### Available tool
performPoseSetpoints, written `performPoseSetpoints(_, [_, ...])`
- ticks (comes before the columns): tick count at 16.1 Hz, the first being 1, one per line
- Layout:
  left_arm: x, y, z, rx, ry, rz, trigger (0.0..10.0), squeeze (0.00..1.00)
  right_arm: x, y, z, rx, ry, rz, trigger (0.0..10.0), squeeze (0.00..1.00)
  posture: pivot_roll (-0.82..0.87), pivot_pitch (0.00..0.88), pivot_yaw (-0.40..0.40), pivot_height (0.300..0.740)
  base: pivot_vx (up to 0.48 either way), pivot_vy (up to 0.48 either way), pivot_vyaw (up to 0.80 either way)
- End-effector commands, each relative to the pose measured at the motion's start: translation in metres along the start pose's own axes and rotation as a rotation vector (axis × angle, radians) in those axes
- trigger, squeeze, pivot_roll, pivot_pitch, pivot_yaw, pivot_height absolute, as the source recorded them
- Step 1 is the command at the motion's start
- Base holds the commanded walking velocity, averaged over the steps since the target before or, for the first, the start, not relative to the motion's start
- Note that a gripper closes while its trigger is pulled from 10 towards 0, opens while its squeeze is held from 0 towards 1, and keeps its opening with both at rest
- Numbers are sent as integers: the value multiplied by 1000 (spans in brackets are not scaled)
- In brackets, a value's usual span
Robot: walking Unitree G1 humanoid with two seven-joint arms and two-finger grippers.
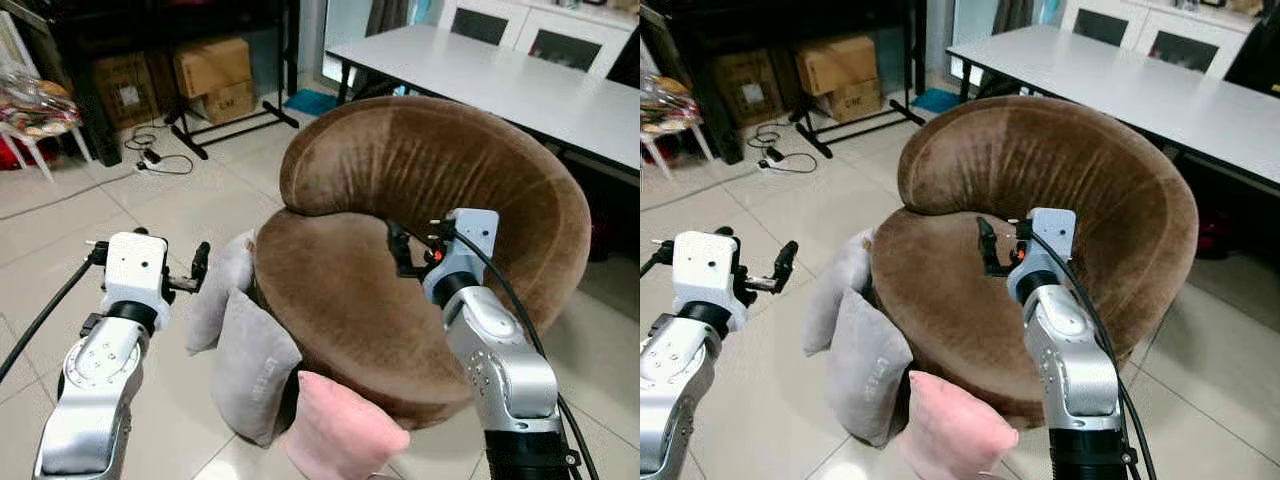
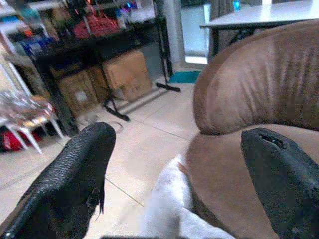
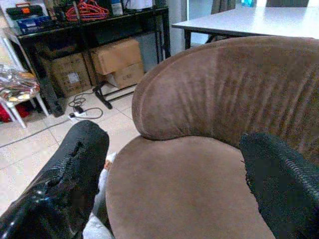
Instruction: Move the pillow to the sofa from floor
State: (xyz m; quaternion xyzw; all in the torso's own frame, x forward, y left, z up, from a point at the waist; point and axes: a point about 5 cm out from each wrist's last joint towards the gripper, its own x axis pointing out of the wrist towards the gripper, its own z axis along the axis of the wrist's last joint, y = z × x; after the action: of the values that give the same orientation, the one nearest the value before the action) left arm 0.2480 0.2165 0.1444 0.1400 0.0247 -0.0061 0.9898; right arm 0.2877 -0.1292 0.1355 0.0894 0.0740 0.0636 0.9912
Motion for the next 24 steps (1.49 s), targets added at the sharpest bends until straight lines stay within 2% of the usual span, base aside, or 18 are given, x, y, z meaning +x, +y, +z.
performPoseSetpoints(1, [3, 0, 4, 21, -21, 7, 10000, 0, -2, -4, 3, 3, -9, -9, 10000, 0, -12, 0, -42, 710, 0, 0, 0])
performPoseSetpoints(8, [1, -7, 3, 30, -27, -15, 10000, 0, -5, -2, 1, 47, -6, -15, 10000, 0, -25, 0, -45, 645, 0, 0, 0])
performPoseSetpoints(12, [1, -7, 1, 34, -24, -5, 10000, 0, -6, 3, 0, 16, 5, 23, 10000, 0, -28, 0, -43, 615, 0, 0, 0])
performPoseSetpoints(20, [-3, -7, 0, 0, -39, -1, 10000, 0, -6, 4, -3, -21, 35, 24, 10000, 0, -25, 0, -63, 615, 0, 0, 0])
performPoseSetpoints(24, [-6, -4, -4, 1, -30, -2, 10000, 0, -5, 1, -4, -49, 44, 10, 10000, 0, -28, 0, -66, 615, 340, 0, 0])
